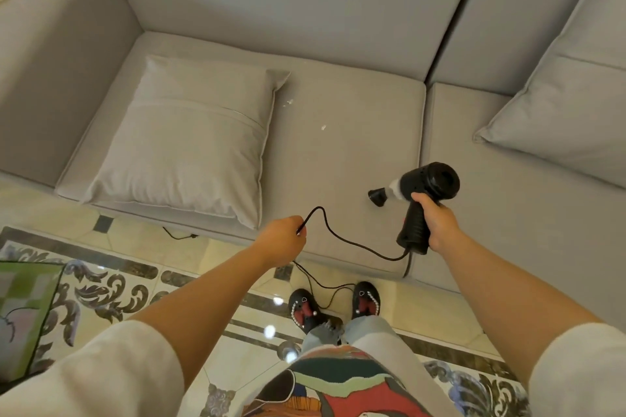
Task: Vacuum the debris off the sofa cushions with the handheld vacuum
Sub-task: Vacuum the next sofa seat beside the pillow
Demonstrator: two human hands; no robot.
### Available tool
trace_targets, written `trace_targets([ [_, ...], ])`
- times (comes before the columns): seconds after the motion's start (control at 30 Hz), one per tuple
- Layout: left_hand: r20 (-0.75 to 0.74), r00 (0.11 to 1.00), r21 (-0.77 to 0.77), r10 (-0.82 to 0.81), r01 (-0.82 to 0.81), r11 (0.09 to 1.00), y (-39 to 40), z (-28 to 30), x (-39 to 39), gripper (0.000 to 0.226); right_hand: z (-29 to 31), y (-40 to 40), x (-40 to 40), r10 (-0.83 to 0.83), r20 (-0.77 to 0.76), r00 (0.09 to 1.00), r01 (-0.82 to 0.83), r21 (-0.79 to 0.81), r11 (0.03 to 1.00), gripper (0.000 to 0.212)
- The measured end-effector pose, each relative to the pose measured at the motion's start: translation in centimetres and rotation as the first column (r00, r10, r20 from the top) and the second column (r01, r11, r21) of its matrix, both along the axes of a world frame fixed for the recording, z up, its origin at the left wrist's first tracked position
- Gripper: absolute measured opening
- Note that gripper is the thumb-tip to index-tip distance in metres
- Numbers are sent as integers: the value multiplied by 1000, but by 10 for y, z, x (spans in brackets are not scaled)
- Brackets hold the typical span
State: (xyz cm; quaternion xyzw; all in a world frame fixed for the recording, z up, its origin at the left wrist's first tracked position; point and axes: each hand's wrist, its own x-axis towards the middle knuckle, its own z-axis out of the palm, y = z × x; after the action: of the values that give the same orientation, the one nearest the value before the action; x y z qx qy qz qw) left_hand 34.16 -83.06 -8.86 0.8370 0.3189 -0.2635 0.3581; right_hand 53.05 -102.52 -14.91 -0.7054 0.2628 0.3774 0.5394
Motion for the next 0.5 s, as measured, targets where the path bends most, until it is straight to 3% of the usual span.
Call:
trace_targets([
  [0.17,-35,999,-1,3,-3,1000,-6,13,13,18,33,3,28,115,26,993,-116,74,990,44],
  [0.33,84,989,46,118,-122,991,-1,39,33,26,64,7,57,334,119,935,-343,66,937,40],
  [0.5,190,968,46,166,-178,983,7,52,59,23,77,16,73,449,190,873,-460,18,888,44],
])
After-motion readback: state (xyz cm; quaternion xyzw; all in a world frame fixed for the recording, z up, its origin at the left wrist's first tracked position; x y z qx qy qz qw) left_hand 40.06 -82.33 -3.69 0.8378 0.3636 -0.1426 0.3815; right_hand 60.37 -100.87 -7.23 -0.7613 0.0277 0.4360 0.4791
